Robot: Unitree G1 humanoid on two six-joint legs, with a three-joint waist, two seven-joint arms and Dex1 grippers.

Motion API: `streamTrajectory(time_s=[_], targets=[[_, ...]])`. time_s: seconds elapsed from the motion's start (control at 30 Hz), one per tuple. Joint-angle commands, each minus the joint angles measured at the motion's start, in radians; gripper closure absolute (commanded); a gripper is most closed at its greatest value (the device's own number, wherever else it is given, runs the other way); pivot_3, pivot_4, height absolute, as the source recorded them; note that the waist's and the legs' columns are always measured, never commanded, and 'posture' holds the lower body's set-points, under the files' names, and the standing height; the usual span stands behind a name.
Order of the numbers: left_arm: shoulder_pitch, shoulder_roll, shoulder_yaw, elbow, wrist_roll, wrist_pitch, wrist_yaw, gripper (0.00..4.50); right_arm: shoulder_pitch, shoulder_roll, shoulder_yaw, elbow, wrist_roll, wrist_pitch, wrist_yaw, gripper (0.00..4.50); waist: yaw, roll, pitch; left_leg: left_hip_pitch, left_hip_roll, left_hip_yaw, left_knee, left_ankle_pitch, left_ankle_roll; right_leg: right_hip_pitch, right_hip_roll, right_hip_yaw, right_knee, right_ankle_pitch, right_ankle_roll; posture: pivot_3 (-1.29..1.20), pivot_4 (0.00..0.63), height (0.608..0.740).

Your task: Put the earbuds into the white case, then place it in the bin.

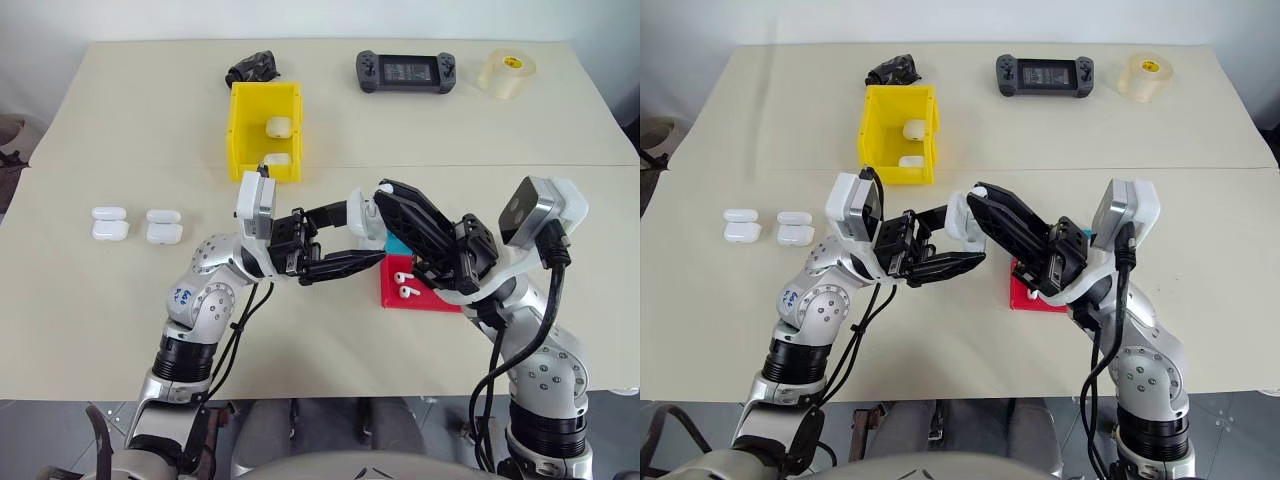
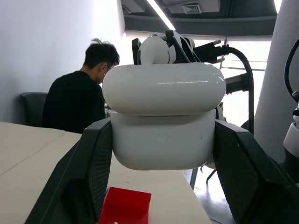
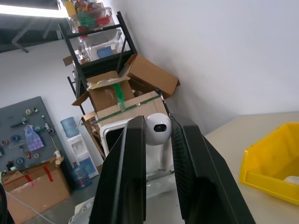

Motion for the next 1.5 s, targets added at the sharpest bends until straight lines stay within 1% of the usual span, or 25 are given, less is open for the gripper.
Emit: streamTrajectory(time_s=[0.03, 0.2, 0.37, 0.47, 0.6, 0.8, 1.03, 1.17, 1.43, 1.5], targets=[[-0.020, -0.004, 0.006, -0.058, -0.037, 0.015, -0.009, 1.70, 0.001, 0.008, 0.010, -0.010, -0.019, -0.033, 0.021, 4.07, 0.000, 0.000, 0.000, 0.000, 0.000, 0.000, 0.000, 0.000, 0.000, 0.000, 0.000, 0.000, 0.000, 0.000, 0.000, 0.00, 0.150, 0.740], [-0.028, -0.002, 0.010, -0.065, -0.049, 0.039, -0.017, 1.70, 0.004, 0.023, 0.033, 0.009, -0.068, -0.062, 0.031, 4.07, 0.000, 0.000, 0.000, 0.000, 0.000, 0.000, 0.000, 0.000, 0.000, 0.000, 0.000, 0.000, 0.000, 0.000, 0.000, 0.00, 0.150, 0.740], [-0.043, -0.010, 0.024, -0.060, -0.058, 0.053, -0.007, 1.70, 0.016, 0.014, 0.053, 0.023, -0.115, -0.086, 0.055, 4.07, 0.000, 0.000, 0.000, 0.000, 0.000, 0.000, 0.000, 0.000, 0.000, 0.000, 0.000, 0.000, 0.000, 0.000, 0.000, 0.00, 0.150, 0.740], [-0.053, -0.022, 0.035, -0.059, -0.073, 0.066, 0.007, 1.70, 0.038, -0.016, 0.068, 0.031, -0.181, -0.109, 0.089, 4.07, 0.000, 0.000, 0.000, 0.000, 0.000, 0.000, 0.000, 0.000, 0.000, 0.000, 0.000, 0.000, 0.000, 0.000, 0.000, 0.00, 0.150, 0.740], [-0.056, -0.036, 0.052, -0.056, -0.072, 0.068, 0.022, 1.70, 0.068, -0.070, 0.073, 0.020, -0.215, -0.122, 0.136, 4.07, 0.000, 0.000, 0.000, 0.000, 0.000, 0.000, 0.000, 0.000, 0.000, 0.000, 0.000, 0.000, 0.000, 0.000, 0.000, 0.00, 0.150, 0.740], [-0.060, -0.051, 0.063, -0.051, -0.062, 0.064, 0.026, 1.70, 0.081, -0.129, 0.082, 0.008, -0.218, -0.132, 0.161, 4.07, 0.001, 0.000, 0.000, 0.000, 0.000, 0.000, 0.000, 0.000, 0.000, 0.000, 0.000, 0.000, -0.001, 0.000, 0.000, 0.00, 0.150, 0.740], [-0.044, -0.024, 0.030, -0.065, -0.019, 0.038, -0.033, 1.70, 0.034, -0.133, 0.092, 0.023, -0.215, -0.132, 0.140, 4.07, 0.001, 0.000, 0.000, 0.000, 0.000, 0.000, 0.000, 0.000, 0.000, 0.000, 0.000, 0.000, -0.002, 0.000, 0.000, 0.00, 0.150, 0.740], [-0.042, -0.009, 0.014, -0.055, 0.013, 0.007, -0.065, 1.70, 0.018, -0.163, 0.091, 0.016, -0.180, -0.085, 0.151, 4.07, 0.001, 0.000, 0.000, 0.000, 0.000, 0.000, 0.000, 0.000, 0.000, 0.000, 0.000, 0.000, -0.002, 0.000, 0.000, 0.00, 0.150, 0.740], [-0.036, -0.016, -0.005, -0.036, 0.063, -0.046, -0.104, 1.70, 0.010, -0.249, 0.076, 0.007, -0.081, 0.021, 0.168, 4.07, 0.002, 0.000, 0.000, -0.001, 0.000, 0.000, 0.000, 0.000, 0.000, 0.001, 0.000, 0.000, -0.004, 0.000, 0.000, 0.00, 0.150, 0.740], [-0.033, -0.018, -0.009, -0.035, 0.070, -0.055, -0.110, 1.70, 0.006, -0.252, 0.076, 0.006, -0.081, 0.020, 0.163, 3.42, 0.002, 0.000, 0.000, -0.001, 0.001, 0.000, 0.000, 0.000, 0.000, 0.001, 0.000, 0.000, -0.004, 0.000, 0.000, 0.00, 0.150, 0.740]])
